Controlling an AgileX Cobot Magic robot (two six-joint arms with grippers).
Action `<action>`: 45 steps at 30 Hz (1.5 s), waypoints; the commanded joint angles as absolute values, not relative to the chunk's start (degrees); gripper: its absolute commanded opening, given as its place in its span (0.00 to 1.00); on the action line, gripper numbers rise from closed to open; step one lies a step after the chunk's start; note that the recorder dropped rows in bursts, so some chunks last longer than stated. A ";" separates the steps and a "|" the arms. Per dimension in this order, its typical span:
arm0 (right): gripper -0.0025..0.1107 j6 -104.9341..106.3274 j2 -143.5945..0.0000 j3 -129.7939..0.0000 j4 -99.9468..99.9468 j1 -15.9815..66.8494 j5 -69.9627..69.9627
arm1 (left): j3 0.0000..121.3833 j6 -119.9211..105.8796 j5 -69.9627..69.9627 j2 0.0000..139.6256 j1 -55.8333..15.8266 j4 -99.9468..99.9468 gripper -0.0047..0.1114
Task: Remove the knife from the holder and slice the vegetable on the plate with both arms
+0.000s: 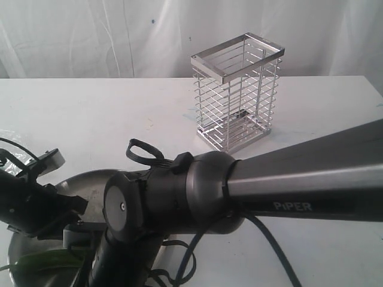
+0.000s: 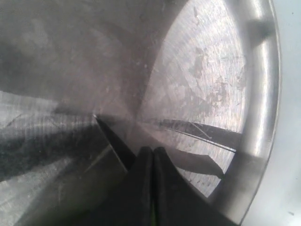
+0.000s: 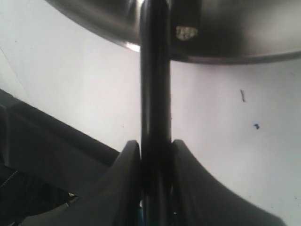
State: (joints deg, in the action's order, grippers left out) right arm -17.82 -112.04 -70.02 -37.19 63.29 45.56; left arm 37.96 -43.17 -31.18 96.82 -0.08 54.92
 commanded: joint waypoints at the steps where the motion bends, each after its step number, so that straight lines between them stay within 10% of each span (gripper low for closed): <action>1: 0.05 -16.86 -111.53 -71.91 -37.99 62.39 49.66 | 36.65 -42.29 -26.38 98.74 -0.72 49.67 0.04; 45: 0.05 -12.60 -116.28 -80.00 -38.95 60.62 66.38 | 40.20 -41.94 -26.72 88.54 -0.72 50.81 0.04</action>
